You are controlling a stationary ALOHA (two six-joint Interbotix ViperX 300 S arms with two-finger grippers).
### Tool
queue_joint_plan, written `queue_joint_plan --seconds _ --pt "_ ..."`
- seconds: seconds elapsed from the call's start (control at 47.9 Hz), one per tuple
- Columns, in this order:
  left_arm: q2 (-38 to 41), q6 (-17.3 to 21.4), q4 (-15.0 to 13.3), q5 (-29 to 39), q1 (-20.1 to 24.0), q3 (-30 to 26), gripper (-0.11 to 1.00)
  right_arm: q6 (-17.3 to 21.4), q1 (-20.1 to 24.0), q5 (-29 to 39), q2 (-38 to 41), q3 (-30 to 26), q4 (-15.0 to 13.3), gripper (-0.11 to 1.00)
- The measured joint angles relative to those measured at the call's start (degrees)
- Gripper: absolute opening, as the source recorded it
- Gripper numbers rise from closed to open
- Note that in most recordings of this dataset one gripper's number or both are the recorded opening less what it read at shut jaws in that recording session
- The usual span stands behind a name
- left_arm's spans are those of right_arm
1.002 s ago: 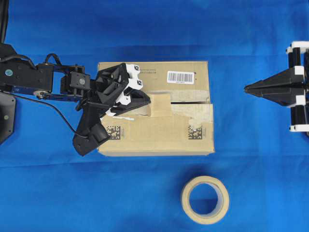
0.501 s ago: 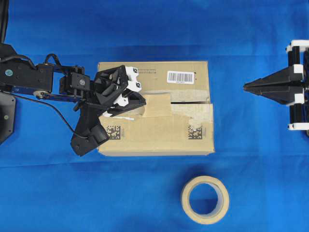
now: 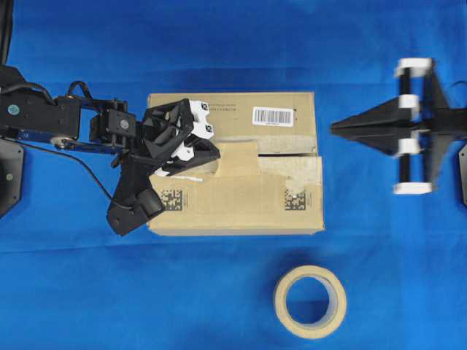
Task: Apply tape along the seams of the closed cardboard box to seal it securely.
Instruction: 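Move the right gripper in and press the tape onto the seam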
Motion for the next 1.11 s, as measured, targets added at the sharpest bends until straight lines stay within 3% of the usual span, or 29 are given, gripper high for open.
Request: queue_joint_plan --seconds 0.125,0.146,0.292,0.48,1.106 --pt "0.1 -0.3 0.0 0.0 0.1 0.0 0.0 0.0 0.0 -2.2 6.2 -3.2 1.0 0.56" --pt "0.1 -0.4 0.0 0.0 0.1 0.0 0.0 0.0 0.0 -2.5 7.3 -3.7 1.1 0.58" --pt "0.1 -0.4 0.0 0.1 0.4 0.0 0.0 0.6 0.0 -3.7 13.7 -7.8 1.7 0.49" --pt "0.0 -0.4 0.0 0.0 0.4 0.0 0.0 0.7 -0.1 -3.7 19.6 -12.3 1.7 0.5" --pt "0.1 0.2 0.0 0.1 0.5 0.0 0.0 2.9 0.5 -2.9 32.2 -16.1 1.8 0.49"
